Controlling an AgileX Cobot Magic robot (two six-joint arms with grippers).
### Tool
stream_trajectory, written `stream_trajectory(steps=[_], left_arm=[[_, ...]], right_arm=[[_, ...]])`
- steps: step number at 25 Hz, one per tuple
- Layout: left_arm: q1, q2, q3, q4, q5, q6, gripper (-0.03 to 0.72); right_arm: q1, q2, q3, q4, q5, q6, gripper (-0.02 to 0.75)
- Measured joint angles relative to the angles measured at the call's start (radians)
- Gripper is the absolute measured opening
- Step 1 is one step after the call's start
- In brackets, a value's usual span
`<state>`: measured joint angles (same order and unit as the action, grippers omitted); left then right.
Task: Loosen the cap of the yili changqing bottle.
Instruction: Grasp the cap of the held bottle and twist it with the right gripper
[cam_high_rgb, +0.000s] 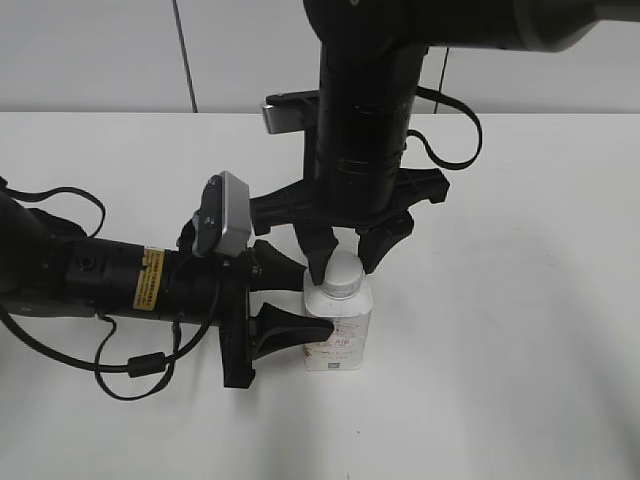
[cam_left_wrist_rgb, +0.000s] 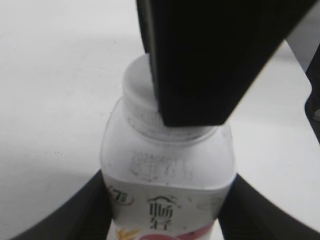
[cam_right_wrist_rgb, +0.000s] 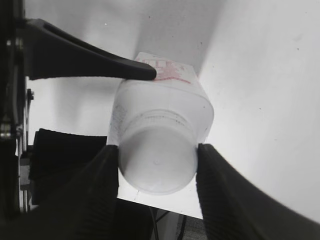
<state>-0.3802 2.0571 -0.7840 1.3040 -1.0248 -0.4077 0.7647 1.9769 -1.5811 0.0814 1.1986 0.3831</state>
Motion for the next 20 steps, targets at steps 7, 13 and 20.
stream_trajectory(steps=[7, 13, 20], left_arm=[[0.000, 0.000, 0.000, 0.000, 0.000, 0.000, 0.388], [0.000, 0.000, 0.000, 0.000, 0.000, 0.000, 0.388], [0.000, 0.000, 0.000, 0.002, 0.000, 0.000, 0.388]], right_arm=[[0.000, 0.000, 0.000, 0.000, 0.003, -0.063, 0.379], [0.000, 0.000, -0.001, 0.000, 0.005, -0.352, 0.379], [0.000, 0.000, -0.003, -0.004, 0.005, -0.926, 0.379]])
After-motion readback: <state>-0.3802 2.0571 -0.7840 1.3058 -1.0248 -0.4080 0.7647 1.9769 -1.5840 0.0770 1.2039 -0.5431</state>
